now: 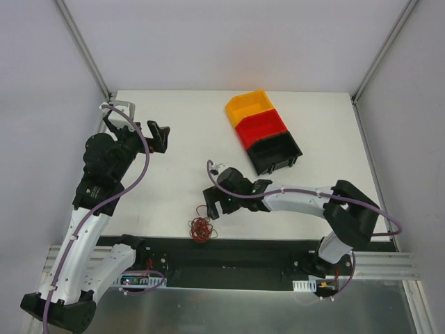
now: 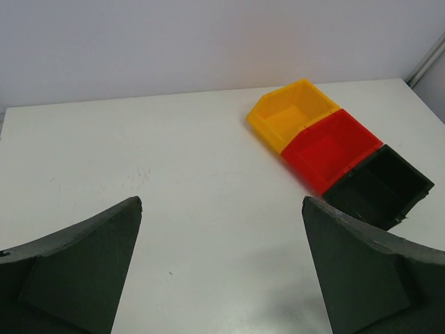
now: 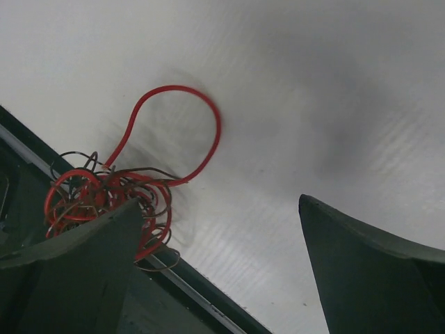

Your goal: Untangle the cables

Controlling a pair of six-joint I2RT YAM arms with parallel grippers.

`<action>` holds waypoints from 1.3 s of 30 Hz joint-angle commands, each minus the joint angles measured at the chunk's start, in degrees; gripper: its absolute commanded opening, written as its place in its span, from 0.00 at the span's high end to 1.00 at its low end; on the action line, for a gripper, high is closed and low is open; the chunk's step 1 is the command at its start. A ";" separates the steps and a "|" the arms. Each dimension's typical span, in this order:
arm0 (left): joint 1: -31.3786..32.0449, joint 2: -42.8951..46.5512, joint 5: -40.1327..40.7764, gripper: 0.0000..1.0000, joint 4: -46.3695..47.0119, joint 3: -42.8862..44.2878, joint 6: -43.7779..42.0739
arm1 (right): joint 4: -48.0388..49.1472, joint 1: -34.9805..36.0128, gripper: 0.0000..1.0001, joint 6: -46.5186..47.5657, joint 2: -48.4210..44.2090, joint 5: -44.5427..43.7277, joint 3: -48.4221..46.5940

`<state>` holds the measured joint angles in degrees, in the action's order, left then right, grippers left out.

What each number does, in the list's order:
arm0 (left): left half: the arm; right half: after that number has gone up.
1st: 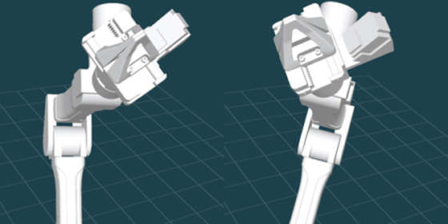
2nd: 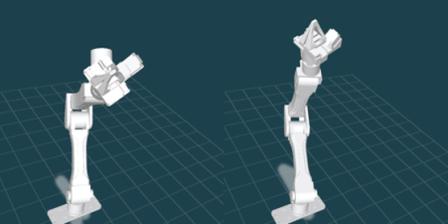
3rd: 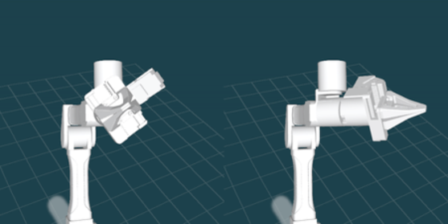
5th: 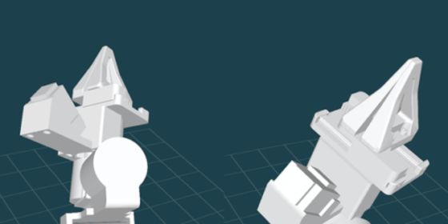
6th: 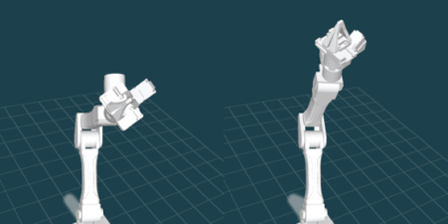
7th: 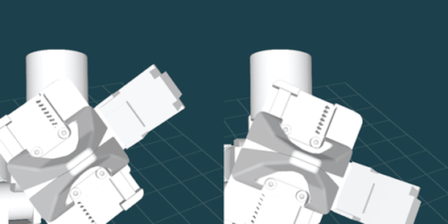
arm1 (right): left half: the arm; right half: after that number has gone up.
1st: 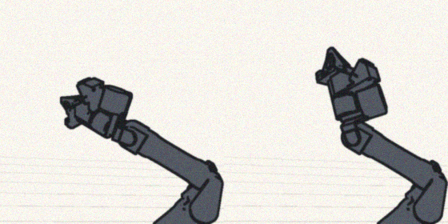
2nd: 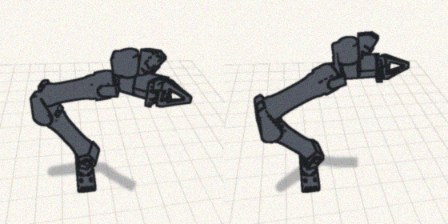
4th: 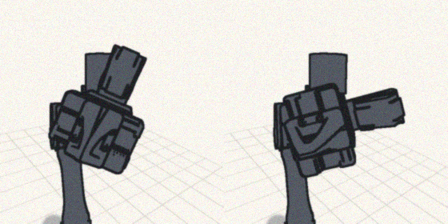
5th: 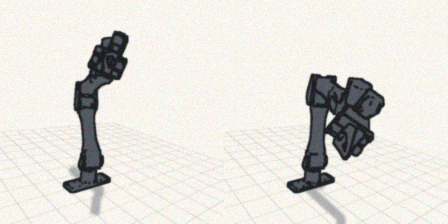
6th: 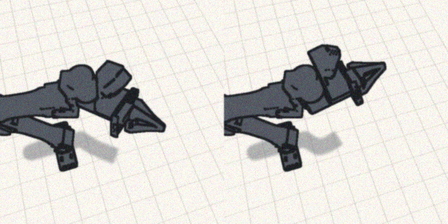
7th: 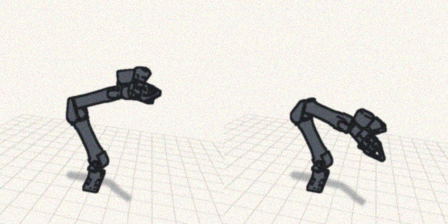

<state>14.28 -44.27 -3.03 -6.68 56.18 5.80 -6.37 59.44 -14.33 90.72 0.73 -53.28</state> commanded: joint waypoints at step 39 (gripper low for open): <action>0.39 -5.55 -11.37 0.04 1.23 1.73 6.41 | 11.37 6.14 0.99 4.23 -2.54 0.65 2.36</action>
<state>14.28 -47.92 -8.51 -6.66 56.18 10.07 -0.45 70.74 -7.55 96.03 -2.94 -56.75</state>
